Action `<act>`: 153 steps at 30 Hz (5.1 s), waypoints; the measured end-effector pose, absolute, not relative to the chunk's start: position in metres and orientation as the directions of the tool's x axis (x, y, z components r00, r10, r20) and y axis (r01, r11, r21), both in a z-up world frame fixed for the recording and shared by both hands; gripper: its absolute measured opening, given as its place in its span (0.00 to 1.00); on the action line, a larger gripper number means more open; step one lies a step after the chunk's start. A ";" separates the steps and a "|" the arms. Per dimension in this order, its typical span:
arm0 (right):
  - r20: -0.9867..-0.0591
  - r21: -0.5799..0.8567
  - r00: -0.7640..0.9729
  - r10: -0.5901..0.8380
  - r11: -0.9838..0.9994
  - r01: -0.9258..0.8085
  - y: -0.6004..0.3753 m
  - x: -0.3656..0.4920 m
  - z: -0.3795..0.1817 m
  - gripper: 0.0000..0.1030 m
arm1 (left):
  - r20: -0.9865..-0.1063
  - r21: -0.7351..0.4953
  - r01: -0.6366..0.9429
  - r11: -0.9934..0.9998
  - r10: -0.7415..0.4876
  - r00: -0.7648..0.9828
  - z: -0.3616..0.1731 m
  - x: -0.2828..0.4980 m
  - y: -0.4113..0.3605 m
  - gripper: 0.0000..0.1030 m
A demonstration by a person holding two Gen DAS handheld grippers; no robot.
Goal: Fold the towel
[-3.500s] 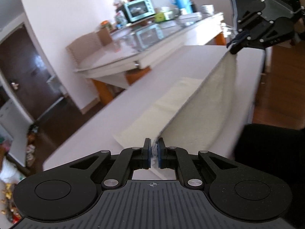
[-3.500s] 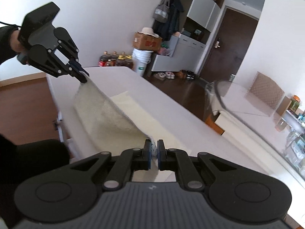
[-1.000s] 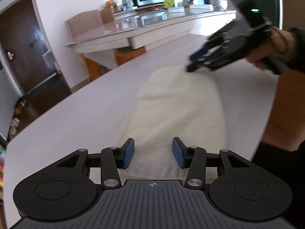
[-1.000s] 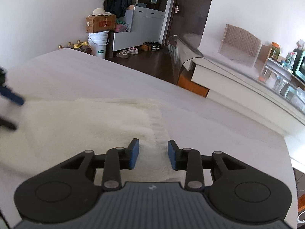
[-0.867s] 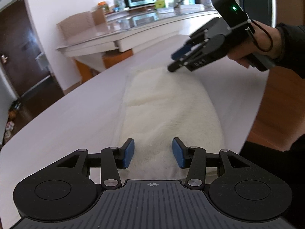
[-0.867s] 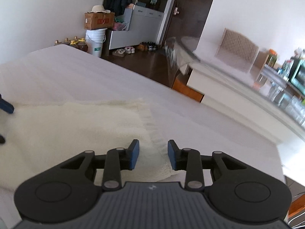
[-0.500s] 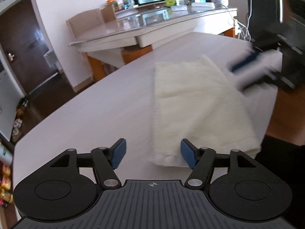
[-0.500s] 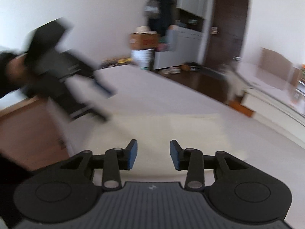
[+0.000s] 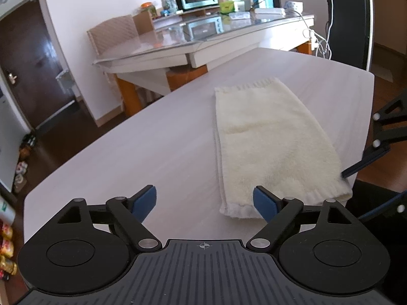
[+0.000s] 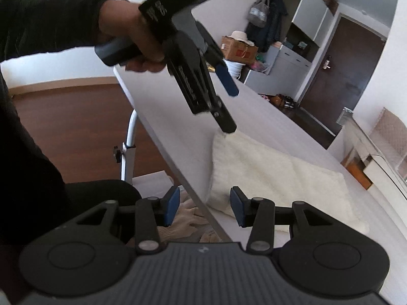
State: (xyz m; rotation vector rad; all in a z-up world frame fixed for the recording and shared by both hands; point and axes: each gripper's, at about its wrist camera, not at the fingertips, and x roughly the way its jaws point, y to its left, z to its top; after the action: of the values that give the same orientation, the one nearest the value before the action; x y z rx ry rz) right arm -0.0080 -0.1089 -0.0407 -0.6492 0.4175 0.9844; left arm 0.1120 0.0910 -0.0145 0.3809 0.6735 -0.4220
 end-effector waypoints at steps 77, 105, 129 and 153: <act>-0.581 -0.048 0.417 0.699 0.482 -0.875 -0.227 0.007 0.007 0.08 | -0.690 0.148 0.863 0.484 -0.575 0.441 -0.014 0.069 0.017 0.08; -0.565 0.275 0.448 0.693 0.670 -0.690 -0.247 0.218 -0.016 0.08 | -0.726 0.108 0.692 0.714 -0.419 0.546 -0.016 0.250 0.000 0.08; -0.581 0.254 0.520 0.627 0.746 -0.615 -0.241 0.234 -0.032 0.13 | -0.698 0.076 0.614 0.786 -0.398 0.595 -0.030 0.263 0.017 0.37; -0.614 0.229 0.523 0.591 0.768 -0.598 -0.238 0.241 -0.041 0.15 | -0.716 0.081 0.595 0.800 -0.368 0.593 -0.036 0.270 0.006 0.24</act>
State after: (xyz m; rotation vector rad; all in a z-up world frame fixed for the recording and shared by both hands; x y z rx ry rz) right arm 0.2409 -0.2378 -0.0408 -0.0111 0.7309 0.7115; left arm 0.2697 0.0060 -0.0360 0.3295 0.7471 -0.5716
